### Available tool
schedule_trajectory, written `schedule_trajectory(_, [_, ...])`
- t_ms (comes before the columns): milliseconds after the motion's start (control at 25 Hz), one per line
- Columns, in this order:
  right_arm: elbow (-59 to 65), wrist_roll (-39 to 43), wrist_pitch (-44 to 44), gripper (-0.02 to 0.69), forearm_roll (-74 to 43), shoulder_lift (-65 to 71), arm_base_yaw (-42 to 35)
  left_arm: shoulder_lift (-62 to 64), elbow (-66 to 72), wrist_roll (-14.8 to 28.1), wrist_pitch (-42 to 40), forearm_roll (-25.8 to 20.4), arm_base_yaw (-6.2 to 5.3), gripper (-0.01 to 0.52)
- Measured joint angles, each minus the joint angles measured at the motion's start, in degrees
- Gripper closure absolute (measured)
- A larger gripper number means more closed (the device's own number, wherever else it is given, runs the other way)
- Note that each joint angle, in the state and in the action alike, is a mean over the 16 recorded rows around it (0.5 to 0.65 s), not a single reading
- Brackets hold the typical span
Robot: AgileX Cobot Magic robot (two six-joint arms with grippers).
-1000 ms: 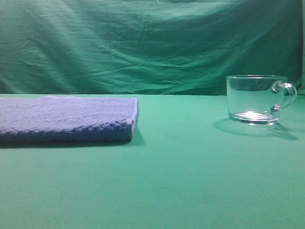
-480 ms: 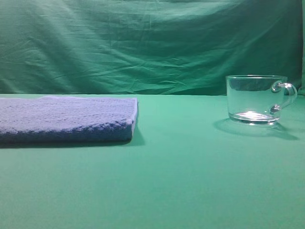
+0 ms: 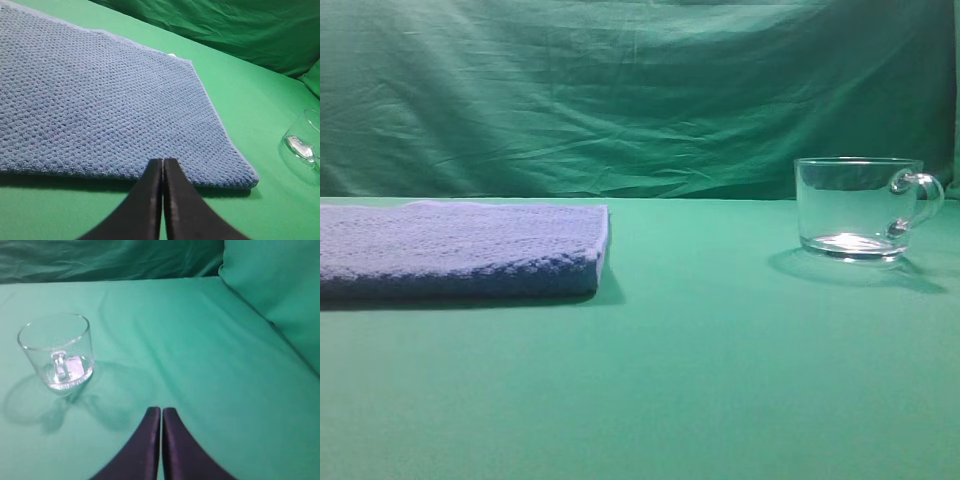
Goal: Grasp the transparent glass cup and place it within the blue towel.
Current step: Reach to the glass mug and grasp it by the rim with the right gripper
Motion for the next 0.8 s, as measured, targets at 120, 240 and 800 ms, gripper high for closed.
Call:
schedule_trajectory(120, [-3.32,-0.15,-0.61,0.665,0.71,4.50,0.10,0.00,0.00,0.00,0.00,0.00,0.00,0.514])
schedule_trajectory(240, [-7.30,-0.63,0.65,0.665,1.27,10.79,0.21,0.00,0.00,0.00,0.00,0.00,0.00,0.514])
schedule_trajectory(800, [-27.65,-4.77,18.53,0.665,1.63,48.89,2.71,0.00,0.00,0.00,0.00,0.00,0.00,0.514])
